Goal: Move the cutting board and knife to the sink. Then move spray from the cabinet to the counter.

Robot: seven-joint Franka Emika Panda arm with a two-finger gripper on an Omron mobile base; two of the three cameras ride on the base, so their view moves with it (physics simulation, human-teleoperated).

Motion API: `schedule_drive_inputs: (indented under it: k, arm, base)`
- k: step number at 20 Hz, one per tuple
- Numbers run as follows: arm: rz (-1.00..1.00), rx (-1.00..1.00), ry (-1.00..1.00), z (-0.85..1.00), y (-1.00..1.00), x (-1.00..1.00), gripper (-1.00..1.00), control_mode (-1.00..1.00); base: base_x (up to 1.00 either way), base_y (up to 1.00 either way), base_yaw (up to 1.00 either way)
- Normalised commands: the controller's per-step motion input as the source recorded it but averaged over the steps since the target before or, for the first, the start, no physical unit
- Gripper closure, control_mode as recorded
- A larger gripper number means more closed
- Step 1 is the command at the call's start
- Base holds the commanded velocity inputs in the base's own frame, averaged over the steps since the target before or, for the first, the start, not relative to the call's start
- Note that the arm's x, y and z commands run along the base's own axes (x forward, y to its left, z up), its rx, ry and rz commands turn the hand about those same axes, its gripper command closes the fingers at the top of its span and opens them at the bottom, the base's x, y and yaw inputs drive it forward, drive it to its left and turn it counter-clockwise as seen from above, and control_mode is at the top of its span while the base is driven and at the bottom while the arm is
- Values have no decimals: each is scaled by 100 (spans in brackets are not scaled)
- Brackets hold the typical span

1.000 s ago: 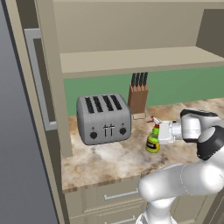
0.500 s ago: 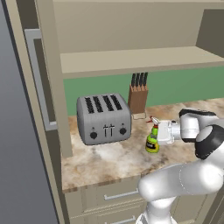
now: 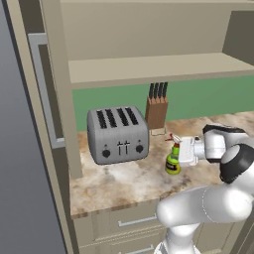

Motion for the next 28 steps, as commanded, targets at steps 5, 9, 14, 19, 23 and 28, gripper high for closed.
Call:
schedule_drive_inputs:
  k: [5, 9, 14, 19, 23, 28]
  arm:
    - [0, -3, -6, -44, -1, -22, 100, -100]
    - [-2, -1, 0, -37, 0, -1, -100, -100]
    - [-5, 0, 0, -23, -4, 0, -100, -100]
    - [-6, 0, 4, -19, -15, -5, -100, -100]
    - [-7, 0, 0, -11, -14, -7, -100, -100]
    - [-7, 0, 0, -3, -4, -17, -100, -100]
  base:
    - [0, 0, 0]
    - [0, 0, 0]
    - [0, 0, 0]
    - [0, 0, 0]
    - [0, 0, 0]
    - [0, 0, 0]
